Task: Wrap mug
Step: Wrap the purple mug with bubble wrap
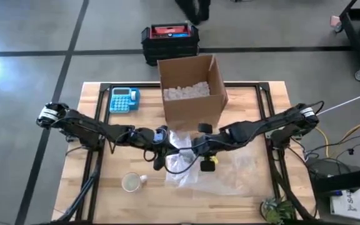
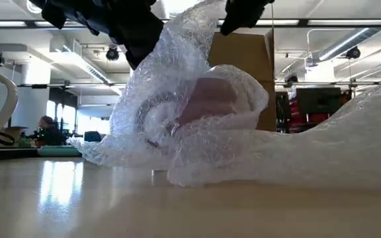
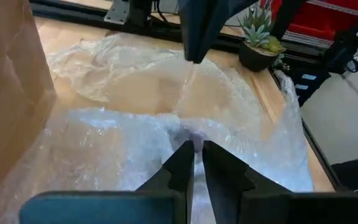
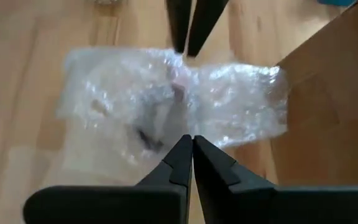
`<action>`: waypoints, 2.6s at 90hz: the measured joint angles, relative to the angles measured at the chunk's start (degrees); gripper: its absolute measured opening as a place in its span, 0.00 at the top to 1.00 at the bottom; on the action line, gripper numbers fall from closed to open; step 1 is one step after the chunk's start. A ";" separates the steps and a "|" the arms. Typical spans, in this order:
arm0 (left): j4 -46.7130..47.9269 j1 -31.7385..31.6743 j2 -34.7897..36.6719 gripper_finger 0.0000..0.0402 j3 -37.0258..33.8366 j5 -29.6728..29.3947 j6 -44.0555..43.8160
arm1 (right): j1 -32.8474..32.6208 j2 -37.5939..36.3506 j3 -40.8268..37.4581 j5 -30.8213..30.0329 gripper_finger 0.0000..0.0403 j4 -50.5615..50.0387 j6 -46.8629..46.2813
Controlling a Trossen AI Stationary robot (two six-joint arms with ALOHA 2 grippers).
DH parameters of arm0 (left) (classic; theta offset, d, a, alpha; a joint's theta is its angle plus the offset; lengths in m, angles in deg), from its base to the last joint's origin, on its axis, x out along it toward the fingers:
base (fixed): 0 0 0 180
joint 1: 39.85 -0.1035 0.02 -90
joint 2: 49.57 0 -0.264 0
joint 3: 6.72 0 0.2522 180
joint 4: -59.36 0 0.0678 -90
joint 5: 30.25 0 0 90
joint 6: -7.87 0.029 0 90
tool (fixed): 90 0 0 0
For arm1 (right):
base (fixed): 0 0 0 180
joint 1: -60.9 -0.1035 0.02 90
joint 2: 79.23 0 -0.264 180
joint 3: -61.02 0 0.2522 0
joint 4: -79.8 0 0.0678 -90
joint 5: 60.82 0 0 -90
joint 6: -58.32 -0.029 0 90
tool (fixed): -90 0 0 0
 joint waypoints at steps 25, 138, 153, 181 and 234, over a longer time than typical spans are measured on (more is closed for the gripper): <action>-0.16 0.04 -0.01 0.95 0.00 0.00 -1.39 | -0.31 -0.65 -10.78 0.04 1.00 5.74 1.23; 14.19 3.54 -3.43 0.95 6.51 3.01 -5.24 | 1.09 -1.81 -23.21 1.35 1.00 27.90 1.18; 12.28 3.43 -4.26 0.95 4.71 2.33 -4.10 | 1.09 -1.81 -23.21 0.93 1.00 32.30 1.15; -0.54 0.32 -11.50 0.95 4.50 1.45 -0.75 | 1.09 -1.86 -19.68 0.93 1.00 36.18 3.98; 1.02 -1.31 -15.15 0.95 8.02 1.79 -1.17 | 1.67 3.29 -16.49 5.15 1.00 37.12 4.55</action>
